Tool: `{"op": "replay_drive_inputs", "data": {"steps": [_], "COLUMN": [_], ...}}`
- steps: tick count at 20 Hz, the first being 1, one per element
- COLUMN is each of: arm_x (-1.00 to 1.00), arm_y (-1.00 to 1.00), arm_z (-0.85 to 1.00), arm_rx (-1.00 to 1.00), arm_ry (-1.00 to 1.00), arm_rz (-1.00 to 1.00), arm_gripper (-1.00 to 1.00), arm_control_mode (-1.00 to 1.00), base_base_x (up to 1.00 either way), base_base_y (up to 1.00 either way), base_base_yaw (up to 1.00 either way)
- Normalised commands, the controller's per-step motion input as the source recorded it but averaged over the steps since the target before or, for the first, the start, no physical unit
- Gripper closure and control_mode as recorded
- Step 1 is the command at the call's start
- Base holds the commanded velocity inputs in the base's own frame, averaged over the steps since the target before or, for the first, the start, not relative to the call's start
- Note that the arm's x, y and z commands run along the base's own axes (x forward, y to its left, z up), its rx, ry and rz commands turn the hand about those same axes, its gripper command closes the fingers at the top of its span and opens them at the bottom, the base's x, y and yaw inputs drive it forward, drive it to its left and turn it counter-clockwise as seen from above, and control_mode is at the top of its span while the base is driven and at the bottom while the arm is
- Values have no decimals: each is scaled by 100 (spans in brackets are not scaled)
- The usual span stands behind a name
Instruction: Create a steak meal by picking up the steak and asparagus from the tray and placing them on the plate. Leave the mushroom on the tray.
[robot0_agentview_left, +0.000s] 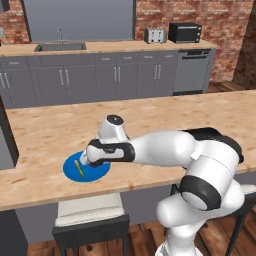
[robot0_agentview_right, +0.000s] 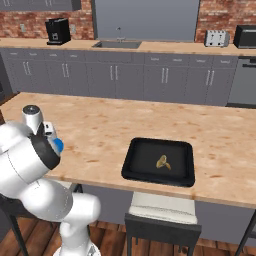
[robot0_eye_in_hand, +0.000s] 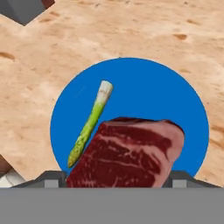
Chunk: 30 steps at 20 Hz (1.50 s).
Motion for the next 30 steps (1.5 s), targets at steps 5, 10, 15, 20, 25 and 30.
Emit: {"op": "replay_drive_inputs", "data": {"steps": [5, 10, 15, 20, 25, 30], "arm_x": [20, 20, 16, 17, 14, 16], "arm_y": [0, 0, 1, 15, 44, 30], "arm_z": [-10, -23, -30, -28, -14, -10], "arm_rx": [0, 0, 0, 0, -2, -1], "arm_ry": [2, 0, 0, 0, 0, 0], "arm_rz": [0, 0, 0, 0, 0, 0], "arm_gripper": [100, 100, 100, 100, 100, -100], "arm_control_mode": [-100, -100, -100, -100, -100, -100], "base_base_x": [0, 0, 0, 0, 0, 0], "base_base_y": [0, 0, 0, 0, 0, 0], "base_base_yaw": [0, 0, 0, 0, 0, 0]}}
